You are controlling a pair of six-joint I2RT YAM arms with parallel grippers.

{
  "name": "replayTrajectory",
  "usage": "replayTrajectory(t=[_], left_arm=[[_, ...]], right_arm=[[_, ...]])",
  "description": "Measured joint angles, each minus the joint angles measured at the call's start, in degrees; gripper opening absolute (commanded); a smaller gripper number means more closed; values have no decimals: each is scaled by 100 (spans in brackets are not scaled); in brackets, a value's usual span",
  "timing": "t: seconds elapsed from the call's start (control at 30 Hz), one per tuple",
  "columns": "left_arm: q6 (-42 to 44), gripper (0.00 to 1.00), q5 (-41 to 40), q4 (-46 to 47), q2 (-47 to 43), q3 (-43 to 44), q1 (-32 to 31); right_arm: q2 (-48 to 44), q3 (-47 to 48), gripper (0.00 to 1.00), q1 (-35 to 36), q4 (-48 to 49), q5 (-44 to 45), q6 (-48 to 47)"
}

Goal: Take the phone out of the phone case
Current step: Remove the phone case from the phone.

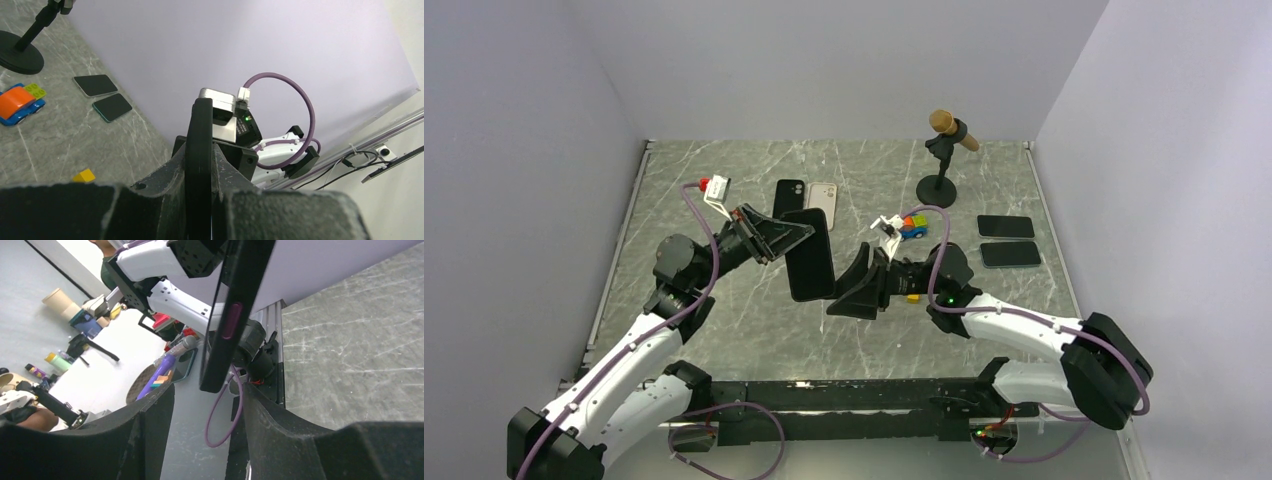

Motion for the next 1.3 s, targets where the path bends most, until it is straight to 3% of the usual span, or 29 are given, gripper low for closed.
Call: replayTrajectory(t=[0.2, 0.4, 0.47, 0.57, 0.6, 0.9, 1.13, 1.3], left_arm=[[-31, 0, 76, 22, 0, 0, 11], [-122, 0, 170, 210, 2, 0, 17], [-146, 0, 186, 234, 2, 0, 35], [-181, 0, 197, 254, 2, -11, 63], [-229, 0, 221, 313, 2, -26, 70], [-1488, 0, 732, 1082, 546, -109, 195], [-2286, 0, 568, 1676, 544, -258, 396], [-2653, 0, 343, 1687, 378, -286, 396]], right_arm=[[-170, 48, 41, 0, -190, 9, -210], [11, 286, 34, 0, -293, -4, -234], [52, 328, 25, 0, -284, -24, -232], [79, 356, 2, 13, -234, -83, -243], [90, 361, 0, 15, -225, -98, -247], [186, 573, 0, 26, -369, -595, -916], [420, 1746, 0, 146, -2109, -1102, -2430], [564, 2236, 0, 299, -3077, -894, -3469]])
